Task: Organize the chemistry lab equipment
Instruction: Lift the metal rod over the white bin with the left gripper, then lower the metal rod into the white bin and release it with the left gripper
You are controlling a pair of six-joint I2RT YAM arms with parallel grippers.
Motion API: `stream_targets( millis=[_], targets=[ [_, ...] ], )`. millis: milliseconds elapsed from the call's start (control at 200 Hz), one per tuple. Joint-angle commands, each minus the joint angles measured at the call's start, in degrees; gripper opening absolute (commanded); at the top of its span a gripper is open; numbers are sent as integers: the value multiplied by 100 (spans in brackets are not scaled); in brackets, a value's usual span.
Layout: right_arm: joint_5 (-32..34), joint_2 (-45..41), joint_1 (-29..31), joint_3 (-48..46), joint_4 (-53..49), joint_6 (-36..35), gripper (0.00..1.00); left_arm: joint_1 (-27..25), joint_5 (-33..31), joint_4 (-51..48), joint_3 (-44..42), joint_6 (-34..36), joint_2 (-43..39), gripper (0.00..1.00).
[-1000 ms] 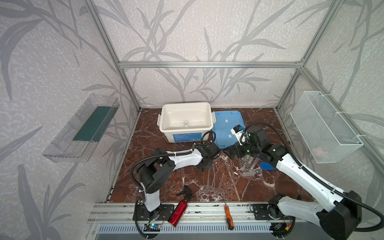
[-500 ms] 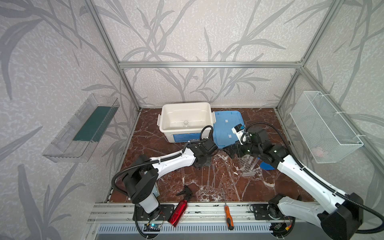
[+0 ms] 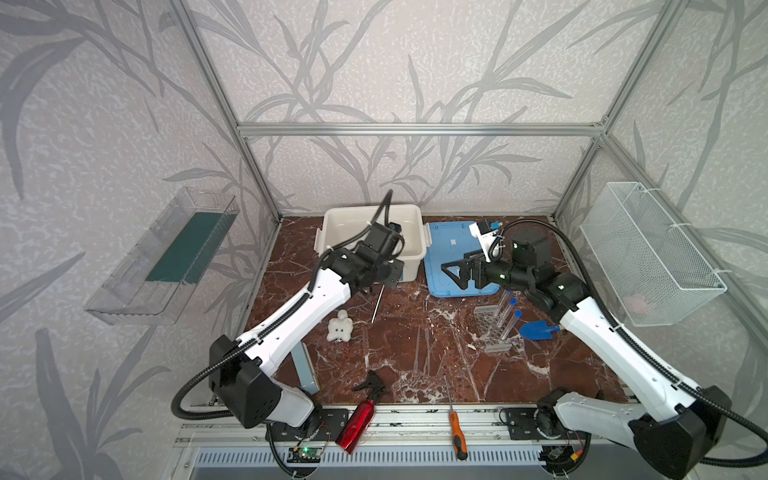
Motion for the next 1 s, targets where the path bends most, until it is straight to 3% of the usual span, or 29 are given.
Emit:
stream_targets(
  millis=[0,95,225,320,445,570,755,1000],
  targets=[
    [-75,245,-7,406,115,-117,100,384,829,-316,325,1621,-70,0],
    [-137,504,-2,738,84,-270,100,555,985,-105,428,3136,115,0],
    [-135,804,-6,1015,167,-309,99,1096,1447,-473,1687,4007,1055,0],
    [-245,1026,-10,1167,286,-394,99,1145,1589,-778,2307,5440,1639,0],
    [-259,1464,-14,1526,136,-617,99,1241,1662,-1106,3016,6558,2333,0],
    [-334,1703,-102,1641,276,-512,99,1318,1343,-1180,3320,7550,2864,0],
    [-477,2004,-240,1808,350,-513,99,1347,1312,-914,3262,8196,3391,0],
    [-403,2538,-226,2327,-71,-899,99,1481,1963,-1015,3372,8123,3951,0]
  ],
)
